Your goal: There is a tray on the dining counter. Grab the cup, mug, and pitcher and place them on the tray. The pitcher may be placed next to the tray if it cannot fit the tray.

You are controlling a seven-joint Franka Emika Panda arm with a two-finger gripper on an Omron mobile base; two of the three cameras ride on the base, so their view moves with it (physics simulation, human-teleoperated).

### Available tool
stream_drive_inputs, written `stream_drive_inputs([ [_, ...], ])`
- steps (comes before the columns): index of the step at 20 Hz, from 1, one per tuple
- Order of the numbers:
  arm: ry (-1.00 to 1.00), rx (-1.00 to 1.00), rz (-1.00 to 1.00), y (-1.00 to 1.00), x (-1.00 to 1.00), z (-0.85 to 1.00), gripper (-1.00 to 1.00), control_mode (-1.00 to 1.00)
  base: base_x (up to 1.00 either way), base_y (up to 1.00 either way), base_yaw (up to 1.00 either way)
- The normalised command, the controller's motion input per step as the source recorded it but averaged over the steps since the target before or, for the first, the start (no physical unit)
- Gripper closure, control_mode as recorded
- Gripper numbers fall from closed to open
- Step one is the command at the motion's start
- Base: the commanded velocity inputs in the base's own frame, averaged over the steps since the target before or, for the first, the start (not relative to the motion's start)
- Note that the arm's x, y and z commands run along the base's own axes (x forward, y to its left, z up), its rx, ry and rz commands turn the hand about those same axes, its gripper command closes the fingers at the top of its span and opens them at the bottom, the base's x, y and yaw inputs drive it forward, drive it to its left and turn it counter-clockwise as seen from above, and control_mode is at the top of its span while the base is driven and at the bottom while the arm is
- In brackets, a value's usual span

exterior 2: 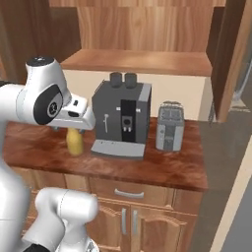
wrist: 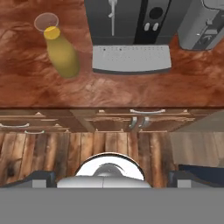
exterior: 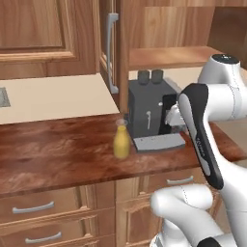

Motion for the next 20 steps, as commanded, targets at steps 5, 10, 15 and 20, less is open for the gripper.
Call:
stream_drive_inputs([
  [5,0.0,0.0,0.0,0.0,0.0,0.0,-1.0,1.0,0.64,0.0,0.04],
  [10,0.0,0.0,0.0,0.0,0.0,0.0,-1.0,1.0,0.15,0.0,0.01],
  [15,0.0,0.0,0.0,0.0,0.0,0.0,-1.0,1.0,0.0,0.0,0.0],
  [20,0.02,0.0,0.0,0.0,0.0,-0.05,-1.0,-1.0,0.0,0.0,0.0],
])
